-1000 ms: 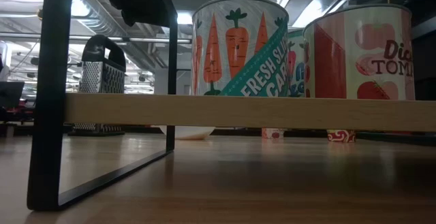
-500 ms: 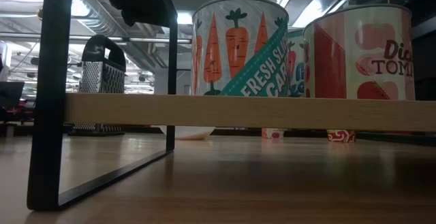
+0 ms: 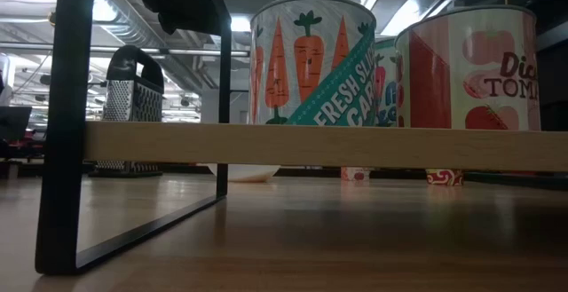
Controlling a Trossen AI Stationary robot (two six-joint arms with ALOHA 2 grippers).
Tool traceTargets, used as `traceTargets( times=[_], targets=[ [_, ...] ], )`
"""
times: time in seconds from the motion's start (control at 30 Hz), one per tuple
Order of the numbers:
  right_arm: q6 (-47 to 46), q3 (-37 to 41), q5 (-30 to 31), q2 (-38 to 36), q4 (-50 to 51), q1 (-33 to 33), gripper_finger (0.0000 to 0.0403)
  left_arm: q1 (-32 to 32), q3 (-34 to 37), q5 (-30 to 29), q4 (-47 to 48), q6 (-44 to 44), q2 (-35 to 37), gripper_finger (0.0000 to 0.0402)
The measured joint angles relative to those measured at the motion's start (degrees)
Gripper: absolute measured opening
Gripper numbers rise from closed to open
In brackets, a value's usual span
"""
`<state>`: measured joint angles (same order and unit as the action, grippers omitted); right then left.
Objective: Pick and place cans onto a shelf
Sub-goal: Put the orange canned on the shelf
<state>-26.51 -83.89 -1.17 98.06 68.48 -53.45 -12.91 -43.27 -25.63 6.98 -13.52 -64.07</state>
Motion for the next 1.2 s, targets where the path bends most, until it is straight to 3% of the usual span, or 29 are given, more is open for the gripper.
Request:
traceTargets(
  times=[0.3,0.53,0.77,0.97,1.2],
  targets=[
    [6.73,-7.93,0.1,0.0,0.38,5.29,0.0081,0.0,0.0,0.0,0.0,0.0,0.0,0.0135],
    [17.0,-14.66,0.45,0.0,4.67,11.11,0.0081,-0.01,0.0,-0.01,0.0,0.0,0.0,0.0135],
    [28.87,-20.1,12.16,-0.02,11.76,18.36,0.0081,0.0,0.0,0.0,0.0,0.0,0.0,0.0135],
    [36.41,-20.34,22.96,-0.3,14.05,26.5,0.0081,-0.02,0.0,0.0,-0.5,0.0,0.0,0.0135],
    [48.33,-19.85,18.47,-0.33,12.05,39.55,0.0081,-0.01,0.02,-0.21,-7.91,3.72,1.89,0.0135]
  ],
)
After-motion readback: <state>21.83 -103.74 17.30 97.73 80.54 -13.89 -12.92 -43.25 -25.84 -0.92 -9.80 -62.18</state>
